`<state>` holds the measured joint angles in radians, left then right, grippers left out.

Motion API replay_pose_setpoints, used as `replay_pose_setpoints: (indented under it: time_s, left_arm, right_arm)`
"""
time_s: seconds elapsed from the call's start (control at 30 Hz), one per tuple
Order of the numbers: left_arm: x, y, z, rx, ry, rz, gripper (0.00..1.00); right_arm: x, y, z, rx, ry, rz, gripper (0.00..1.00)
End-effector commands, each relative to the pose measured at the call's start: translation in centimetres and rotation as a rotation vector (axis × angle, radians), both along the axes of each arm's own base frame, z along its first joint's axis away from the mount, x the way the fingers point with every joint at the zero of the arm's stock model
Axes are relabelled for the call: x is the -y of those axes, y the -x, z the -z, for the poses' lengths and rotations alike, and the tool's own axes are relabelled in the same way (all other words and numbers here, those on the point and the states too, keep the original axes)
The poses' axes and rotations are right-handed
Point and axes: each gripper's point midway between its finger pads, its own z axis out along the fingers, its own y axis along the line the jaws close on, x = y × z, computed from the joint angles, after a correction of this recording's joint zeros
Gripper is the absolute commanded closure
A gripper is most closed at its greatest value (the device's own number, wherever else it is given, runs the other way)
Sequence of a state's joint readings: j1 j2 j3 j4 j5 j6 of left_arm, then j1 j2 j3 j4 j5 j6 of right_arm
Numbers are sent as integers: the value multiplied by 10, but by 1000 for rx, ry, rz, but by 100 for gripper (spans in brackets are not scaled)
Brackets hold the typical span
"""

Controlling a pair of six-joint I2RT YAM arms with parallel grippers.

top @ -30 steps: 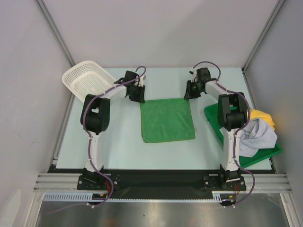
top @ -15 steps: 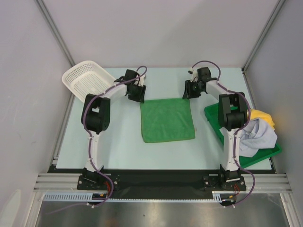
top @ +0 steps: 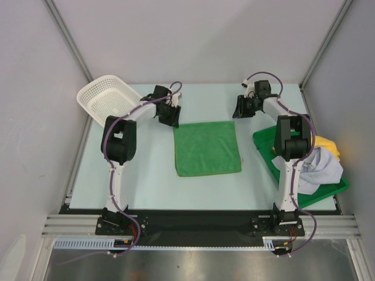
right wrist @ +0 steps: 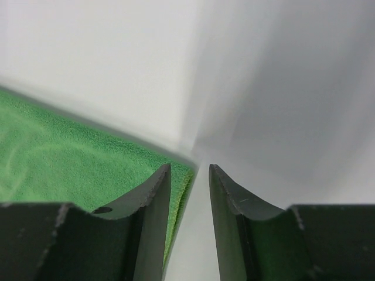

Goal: Fold and stack the towels
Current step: Fold the towel

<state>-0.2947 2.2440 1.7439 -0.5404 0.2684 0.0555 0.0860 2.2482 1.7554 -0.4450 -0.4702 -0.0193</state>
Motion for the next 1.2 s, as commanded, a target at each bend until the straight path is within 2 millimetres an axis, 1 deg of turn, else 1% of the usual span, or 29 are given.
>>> replay_pose_setpoints:
  time_s: [0.0, 0.17, 0.3, 0.47, 0.57, 0.77, 0.93, 1.17]
  left_arm:
    - [6, -2, -2, -5, 33, 63, 50]
    - [5, 3, 6, -31, 21, 74, 53]
    - [4, 2, 6, -29, 12, 88, 53]
    - [5, -1, 4, -36, 11, 98, 55]
    - [6, 2, 7, -48, 16, 107, 57]
    - [8, 6, 11, -65, 24, 121, 60]
    - [10, 4, 9, -62, 33, 126, 64]
    - [15, 3, 9, -80, 60, 131, 70]
  right_arm:
    - [-4, -9, -12, 32, -33, -31, 62]
    - [-10, -3, -2, -2, -55, -67, 62]
    - [-13, -2, 4, -17, -58, -80, 63]
    - [-10, 0, 13, -39, -58, -87, 66]
    - [-12, 1, 15, -44, -60, -94, 67]
    - [-8, 8, 18, -62, -70, -113, 68]
    - [-7, 11, 13, -64, -120, -141, 66]
    - [-5, 14, 20, -86, -130, -146, 67]
